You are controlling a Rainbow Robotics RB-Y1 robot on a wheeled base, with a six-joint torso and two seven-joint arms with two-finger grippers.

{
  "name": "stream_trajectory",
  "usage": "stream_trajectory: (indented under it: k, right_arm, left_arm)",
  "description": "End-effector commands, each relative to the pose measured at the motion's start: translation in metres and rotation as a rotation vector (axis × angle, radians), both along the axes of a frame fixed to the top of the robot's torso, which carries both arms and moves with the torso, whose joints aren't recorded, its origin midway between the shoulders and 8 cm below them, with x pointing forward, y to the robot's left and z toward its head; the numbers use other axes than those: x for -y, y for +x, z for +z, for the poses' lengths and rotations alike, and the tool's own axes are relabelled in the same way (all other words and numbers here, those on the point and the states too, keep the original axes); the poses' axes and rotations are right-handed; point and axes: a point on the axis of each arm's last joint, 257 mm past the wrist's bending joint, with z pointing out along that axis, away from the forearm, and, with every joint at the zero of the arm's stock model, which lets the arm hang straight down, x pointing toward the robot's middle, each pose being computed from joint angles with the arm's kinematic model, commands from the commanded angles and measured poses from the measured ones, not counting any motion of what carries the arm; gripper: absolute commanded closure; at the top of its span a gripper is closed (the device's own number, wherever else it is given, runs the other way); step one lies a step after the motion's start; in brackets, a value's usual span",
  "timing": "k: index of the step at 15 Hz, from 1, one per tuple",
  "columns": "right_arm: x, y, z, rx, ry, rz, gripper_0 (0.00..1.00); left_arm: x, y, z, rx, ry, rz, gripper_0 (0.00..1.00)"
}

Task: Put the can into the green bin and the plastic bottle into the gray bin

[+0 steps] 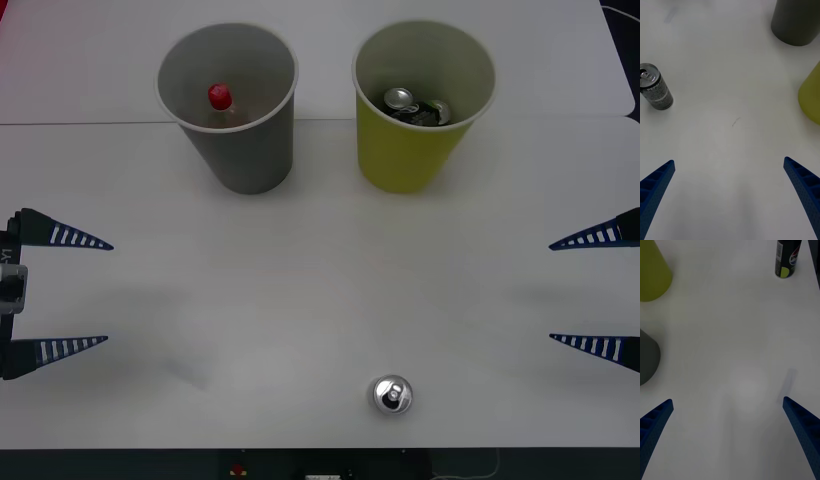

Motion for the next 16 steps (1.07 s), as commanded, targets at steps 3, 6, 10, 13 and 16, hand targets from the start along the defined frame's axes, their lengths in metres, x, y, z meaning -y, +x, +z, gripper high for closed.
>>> stream_trajectory:
  k: [3, 6, 10, 13, 16]
  right_arm:
    - [-0.010, 0.001, 0.008, 0.007, 0.068, -0.009, 0.00]
    - [-0.013, 0.001, 0.011, 0.010, 0.093, -0.027, 0.00]
    - [-0.009, -0.004, -0.002, -0.030, 0.094, -0.023, 0.00]
    - [-0.006, -0.016, -0.013, -0.091, 0.090, 0.018, 0.00]
    - [-0.005, -0.026, -0.021, -0.134, 0.088, 0.066, 0.00]
  left_arm:
    - [0.000, 0.000, 0.000, 0.000, 0.000, 0.000, 0.00]
    - [0.000, 0.000, 0.000, 0.000, 0.000, 0.000, 0.00]
    - [0.000, 0.000, 0.000, 0.000, 0.000, 0.000, 0.00]
    - [0.000, 0.000, 0.000, 0.000, 0.000, 0.000, 0.00]
    - [0.000, 0.000, 0.000, 0.000, 0.000, 0.000, 0.00]
